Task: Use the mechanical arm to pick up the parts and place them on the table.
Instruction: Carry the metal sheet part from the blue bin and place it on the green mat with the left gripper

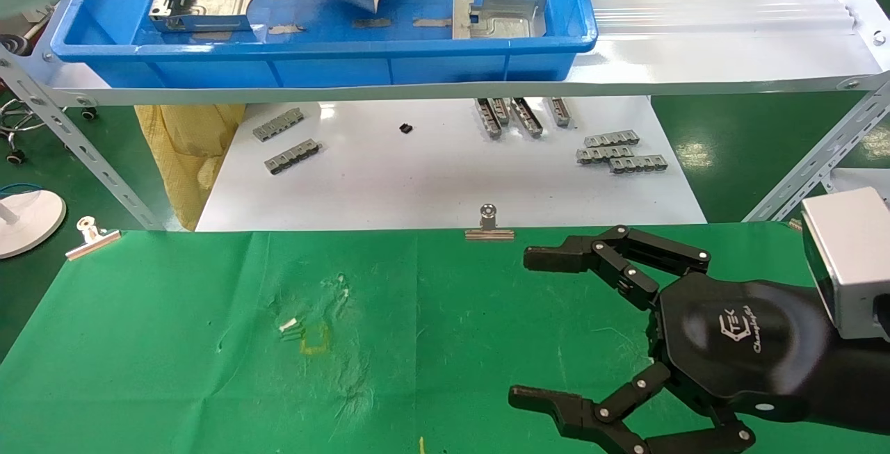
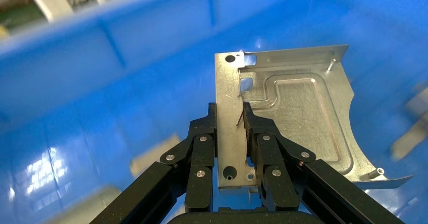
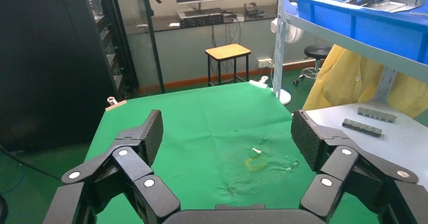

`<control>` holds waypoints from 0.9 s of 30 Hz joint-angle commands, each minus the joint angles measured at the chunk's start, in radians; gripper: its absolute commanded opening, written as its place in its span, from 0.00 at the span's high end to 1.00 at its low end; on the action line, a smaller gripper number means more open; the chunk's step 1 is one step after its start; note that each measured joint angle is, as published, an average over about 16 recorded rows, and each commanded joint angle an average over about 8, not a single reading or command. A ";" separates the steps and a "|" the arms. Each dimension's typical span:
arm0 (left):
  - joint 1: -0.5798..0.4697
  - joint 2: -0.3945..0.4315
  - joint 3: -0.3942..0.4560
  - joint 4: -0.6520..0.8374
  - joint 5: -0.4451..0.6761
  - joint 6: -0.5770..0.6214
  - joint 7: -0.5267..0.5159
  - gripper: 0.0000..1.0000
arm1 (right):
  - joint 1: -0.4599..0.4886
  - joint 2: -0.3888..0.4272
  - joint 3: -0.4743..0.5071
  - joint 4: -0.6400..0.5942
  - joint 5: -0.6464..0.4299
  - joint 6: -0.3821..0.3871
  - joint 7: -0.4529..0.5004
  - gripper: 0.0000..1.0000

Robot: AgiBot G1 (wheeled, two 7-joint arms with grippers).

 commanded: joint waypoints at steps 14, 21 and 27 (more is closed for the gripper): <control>0.050 -0.166 -0.115 -0.083 -0.185 0.458 0.258 1.00 | 0.000 0.000 0.000 0.000 0.000 0.000 0.000 0.00; 0.103 -0.249 -0.135 -0.100 -0.230 0.701 0.423 1.00 | 0.000 0.000 0.000 0.000 0.000 0.000 0.000 0.00; 0.188 -0.325 -0.110 -0.184 -0.250 0.755 0.530 1.00 | 0.000 0.000 0.000 0.000 0.000 0.000 0.000 0.00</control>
